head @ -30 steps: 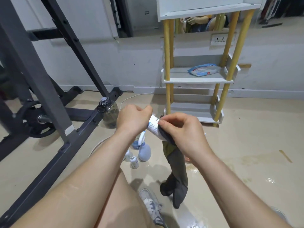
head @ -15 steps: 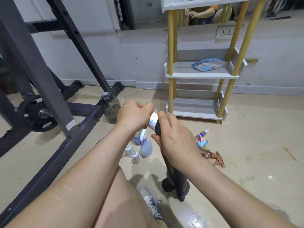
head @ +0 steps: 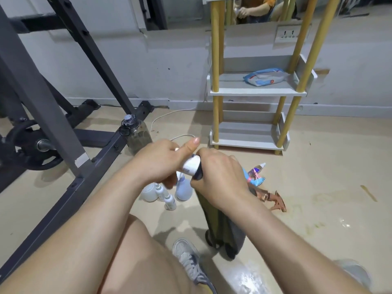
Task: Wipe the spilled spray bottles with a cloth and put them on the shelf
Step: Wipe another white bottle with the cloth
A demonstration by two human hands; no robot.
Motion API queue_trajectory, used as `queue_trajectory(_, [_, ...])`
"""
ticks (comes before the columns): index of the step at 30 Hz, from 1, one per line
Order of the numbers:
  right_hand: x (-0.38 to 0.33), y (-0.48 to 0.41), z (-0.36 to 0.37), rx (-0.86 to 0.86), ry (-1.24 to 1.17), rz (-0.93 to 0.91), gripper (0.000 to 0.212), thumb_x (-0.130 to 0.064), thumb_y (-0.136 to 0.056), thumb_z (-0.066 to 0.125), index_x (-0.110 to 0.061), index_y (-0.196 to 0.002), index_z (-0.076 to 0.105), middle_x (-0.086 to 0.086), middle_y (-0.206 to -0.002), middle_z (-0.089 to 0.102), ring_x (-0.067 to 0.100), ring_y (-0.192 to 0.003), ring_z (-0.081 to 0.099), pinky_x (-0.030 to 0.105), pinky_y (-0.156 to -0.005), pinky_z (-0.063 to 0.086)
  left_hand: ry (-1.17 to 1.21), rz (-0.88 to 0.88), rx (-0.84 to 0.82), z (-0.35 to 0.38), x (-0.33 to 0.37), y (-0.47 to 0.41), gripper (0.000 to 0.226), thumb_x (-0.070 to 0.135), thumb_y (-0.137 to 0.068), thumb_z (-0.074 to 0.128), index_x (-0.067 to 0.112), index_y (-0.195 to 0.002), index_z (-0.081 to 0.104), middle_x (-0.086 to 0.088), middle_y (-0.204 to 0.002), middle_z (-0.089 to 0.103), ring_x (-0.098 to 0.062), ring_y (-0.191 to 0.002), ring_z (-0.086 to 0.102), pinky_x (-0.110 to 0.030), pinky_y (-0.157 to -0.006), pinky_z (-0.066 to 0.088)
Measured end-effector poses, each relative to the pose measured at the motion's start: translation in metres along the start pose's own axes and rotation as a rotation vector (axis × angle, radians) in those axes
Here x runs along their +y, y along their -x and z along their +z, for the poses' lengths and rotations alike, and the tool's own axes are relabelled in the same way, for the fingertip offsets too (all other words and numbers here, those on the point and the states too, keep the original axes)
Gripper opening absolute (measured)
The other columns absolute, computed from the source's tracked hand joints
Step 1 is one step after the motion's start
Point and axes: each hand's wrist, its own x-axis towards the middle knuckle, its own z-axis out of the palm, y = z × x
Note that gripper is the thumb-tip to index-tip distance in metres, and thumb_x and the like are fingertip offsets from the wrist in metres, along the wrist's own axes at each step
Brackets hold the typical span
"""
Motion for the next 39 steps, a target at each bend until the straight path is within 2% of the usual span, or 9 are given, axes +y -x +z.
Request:
queue_trajectory(6, [0.03,-0.007,-0.009,-0.436,-0.669,0.128,0.023,-0.012,-0.072,0.076,-0.02,-0.066,0.054,-0.008,-0.06,0.047,0.013,-0.059,0.046,0.026,-0.055,0.037,0.126,0.317,-0.079,-0.004,-0.009,0.005,0.003,0.026,-0.088,0.07,0.026,-0.085,0.071,0.005,-0.077,0.065,-0.007,-0.068,0.058,-0.024,-0.066,0.047])
queue_trajectory(8, [0.038,-0.005,-0.013,-0.504,-0.859,0.164,0.03,-0.004,-0.073,0.077,-0.02,-0.063,0.054,-0.009,-0.058,0.045,0.011,-0.057,0.043,0.024,-0.055,0.035,0.282,0.377,-0.109,-0.007,-0.012,0.008,0.022,0.007,-0.083,0.075,0.028,-0.09,0.076,0.003,-0.095,0.066,-0.01,-0.082,0.062,-0.019,-0.069,0.048])
queue_trajectory(11, [0.029,-0.004,-0.01,-0.208,-0.478,0.128,0.027,-0.019,-0.071,0.073,-0.024,-0.066,0.047,-0.008,-0.059,0.047,0.016,-0.06,0.045,0.029,-0.053,0.032,0.438,0.208,-0.019,-0.006,-0.007,0.01,0.015,0.035,-0.088,0.066,0.026,-0.099,0.073,0.0,-0.095,0.071,-0.011,-0.073,0.064,-0.019,-0.06,0.048])
queue_trajectory(15, [0.007,0.005,-0.004,-0.01,0.057,0.012,0.028,-0.038,-0.077,0.065,-0.021,-0.087,0.046,-0.003,-0.075,0.051,0.028,-0.071,0.047,0.034,-0.065,0.031,0.079,0.019,0.119,0.002,-0.008,0.002,0.048,0.061,-0.089,0.052,0.017,-0.077,0.066,-0.001,-0.057,0.066,-0.009,-0.042,0.054,-0.023,-0.048,0.036])
queue_trajectory(21, [0.039,-0.006,-0.019,-0.646,-0.805,0.207,0.031,-0.006,-0.076,0.073,-0.02,-0.056,0.055,-0.005,-0.056,0.049,0.012,-0.054,0.045,0.025,-0.052,0.033,0.367,0.342,-0.003,-0.005,-0.013,0.006,0.019,0.002,-0.078,0.077,0.021,-0.073,0.075,0.002,-0.086,0.069,-0.008,-0.077,0.062,-0.018,-0.065,0.047])
queue_trajectory(25, [0.036,-0.004,-0.009,-0.254,-0.311,0.108,0.016,-0.018,-0.081,0.066,-0.018,-0.077,0.05,0.0,-0.076,0.056,0.023,-0.071,0.052,0.034,-0.06,0.037,0.423,0.243,-0.016,-0.007,-0.017,0.0,0.008,0.021,-0.08,0.076,0.024,-0.088,0.077,0.0,-0.089,0.073,-0.013,-0.074,0.066,-0.025,-0.067,0.055])
queue_trajectory(28, [0.027,0.002,-0.009,0.063,-0.066,0.021,0.02,-0.009,-0.081,0.056,-0.018,-0.093,0.044,0.002,-0.089,0.051,0.031,-0.08,0.047,0.037,-0.065,0.033,0.422,0.142,-0.13,-0.009,-0.015,-0.002,0.041,0.045,-0.076,0.072,0.008,-0.093,0.071,-0.009,-0.065,0.066,-0.021,-0.051,0.056,-0.024,-0.046,0.047])
queue_trajectory(34, [0.033,-0.009,0.0,0.107,-0.848,0.437,0.029,0.011,-0.079,0.055,-0.016,-0.09,0.053,0.003,-0.085,0.056,0.019,-0.074,0.048,0.031,-0.062,0.041,0.15,0.15,-0.362,-0.029,-0.014,-0.011,0.058,0.06,-0.084,0.054,0.003,-0.092,0.064,-0.005,-0.058,0.061,-0.02,-0.049,0.049,-0.029,-0.05,0.036])
queue_trajectory(39, [0.057,-0.034,0.017,0.362,-1.949,0.91,0.016,-0.003,-0.093,0.056,-0.001,-0.107,0.062,0.015,-0.085,0.062,0.028,-0.077,0.061,0.039,-0.078,0.055,0.519,0.112,-0.165,-0.008,-0.046,-0.021,0.045,0.049,-0.087,0.052,0.007,-0.098,0.06,-0.007,-0.069,0.058,-0.017,-0.056,0.048,-0.021,-0.05,0.038])
